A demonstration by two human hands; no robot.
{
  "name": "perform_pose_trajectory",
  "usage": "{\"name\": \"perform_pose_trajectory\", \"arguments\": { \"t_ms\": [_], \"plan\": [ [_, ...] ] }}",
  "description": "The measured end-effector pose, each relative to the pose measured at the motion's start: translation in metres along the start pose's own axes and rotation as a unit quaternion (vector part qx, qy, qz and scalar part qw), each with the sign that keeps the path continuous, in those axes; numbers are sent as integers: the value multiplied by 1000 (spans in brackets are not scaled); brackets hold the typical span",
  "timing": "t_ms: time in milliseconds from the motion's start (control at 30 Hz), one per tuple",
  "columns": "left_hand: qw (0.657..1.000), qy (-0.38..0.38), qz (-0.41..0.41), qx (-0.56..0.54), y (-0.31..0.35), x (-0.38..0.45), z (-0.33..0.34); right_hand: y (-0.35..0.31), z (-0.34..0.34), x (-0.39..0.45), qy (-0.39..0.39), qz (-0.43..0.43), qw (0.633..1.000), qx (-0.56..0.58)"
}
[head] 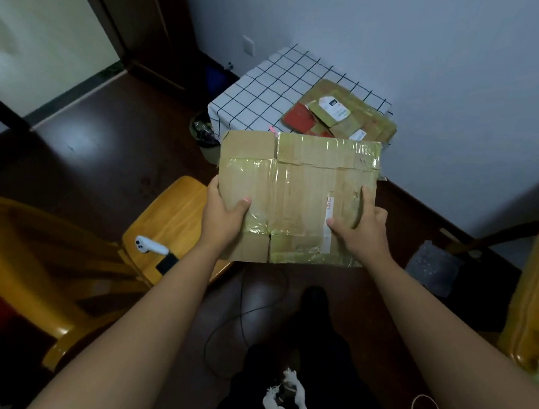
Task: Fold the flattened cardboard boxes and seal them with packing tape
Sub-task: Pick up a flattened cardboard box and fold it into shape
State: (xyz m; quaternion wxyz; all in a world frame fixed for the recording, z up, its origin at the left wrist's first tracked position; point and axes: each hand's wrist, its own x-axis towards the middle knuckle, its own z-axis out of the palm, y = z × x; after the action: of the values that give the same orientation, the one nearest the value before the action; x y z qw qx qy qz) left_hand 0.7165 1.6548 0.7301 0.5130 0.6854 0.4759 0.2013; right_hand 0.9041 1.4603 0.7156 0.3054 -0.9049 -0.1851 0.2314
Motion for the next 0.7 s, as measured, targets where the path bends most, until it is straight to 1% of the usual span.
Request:
{"name": "perform_pose_trajectory", "arguments": {
  "t_ms": [133, 233, 433, 533, 700],
  "plan": [
    [1000, -9, 6, 14, 19, 38, 23, 5, -6, 46, 17, -13, 1000, 8],
    [998, -21, 28, 54, 36, 70, 46, 9, -9, 93, 25, -33, 999, 20],
    [985, -65, 51, 153, 69, 136, 94, 7, -29, 190, -10, -40, 998, 40],
    [984, -64, 39, 164, 85, 163, 110, 2, -42, 228, -18, -42, 998, 32],
    [984, -73, 54, 156, 112, 200, 126, -12, -60, 267, -2, -38, 999, 31]
  ]
}}
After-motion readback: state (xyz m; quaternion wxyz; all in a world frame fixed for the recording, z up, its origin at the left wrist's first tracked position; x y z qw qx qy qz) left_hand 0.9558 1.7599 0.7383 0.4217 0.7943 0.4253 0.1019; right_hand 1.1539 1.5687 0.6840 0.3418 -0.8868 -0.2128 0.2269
